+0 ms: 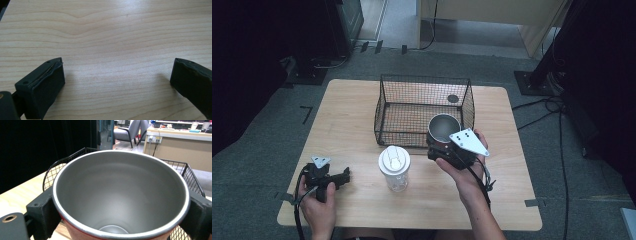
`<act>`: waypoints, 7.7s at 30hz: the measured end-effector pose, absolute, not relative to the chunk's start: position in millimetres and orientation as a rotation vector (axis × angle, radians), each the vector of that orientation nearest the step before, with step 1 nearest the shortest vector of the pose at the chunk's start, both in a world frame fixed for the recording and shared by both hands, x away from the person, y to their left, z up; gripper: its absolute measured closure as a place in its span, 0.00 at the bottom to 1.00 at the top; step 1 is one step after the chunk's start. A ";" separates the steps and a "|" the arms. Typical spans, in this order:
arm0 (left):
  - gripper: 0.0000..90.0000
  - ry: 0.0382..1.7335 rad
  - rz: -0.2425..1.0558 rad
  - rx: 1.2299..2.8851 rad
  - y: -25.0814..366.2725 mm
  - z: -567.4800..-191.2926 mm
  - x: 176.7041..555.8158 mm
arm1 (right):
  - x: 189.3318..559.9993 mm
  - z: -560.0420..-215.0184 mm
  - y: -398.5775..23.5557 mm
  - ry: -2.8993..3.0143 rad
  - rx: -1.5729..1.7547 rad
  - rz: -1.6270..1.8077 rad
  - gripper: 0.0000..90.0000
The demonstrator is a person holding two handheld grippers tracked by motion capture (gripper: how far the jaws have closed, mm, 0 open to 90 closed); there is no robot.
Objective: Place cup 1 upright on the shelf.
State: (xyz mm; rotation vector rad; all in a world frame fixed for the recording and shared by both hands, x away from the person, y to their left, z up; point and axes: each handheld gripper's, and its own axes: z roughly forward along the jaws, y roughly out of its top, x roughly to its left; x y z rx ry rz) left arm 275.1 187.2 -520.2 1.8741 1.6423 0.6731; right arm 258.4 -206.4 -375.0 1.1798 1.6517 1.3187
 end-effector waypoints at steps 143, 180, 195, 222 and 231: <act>0.00 1.643 0.673 1.874 187.1 -520.2 275.6 | 452.2 -450.7 -196.2 1.541 1.471 1.134 0.08; 0.00 1.643 0.673 1.873 187.1 -520.2 275.8 | 437.2 -411.5 -194.9 1.499 1.365 1.296 0.00; 0.00 1.643 0.673 1.873 187.1 -520.2 275.9 | 413.9 -390.3 -192.8 1.497 1.305 1.326 0.00; 0.00 1.645 0.673 1.869 186.9 -520.2 275.9 | 344.4 -390.2 -202.6 1.538 1.222 1.375 0.00; 0.00 1.644 0.672 1.871 187.0 -520.2 275.9 | 324.5 -400.6 -208.8 1.533 1.227 1.393 0.00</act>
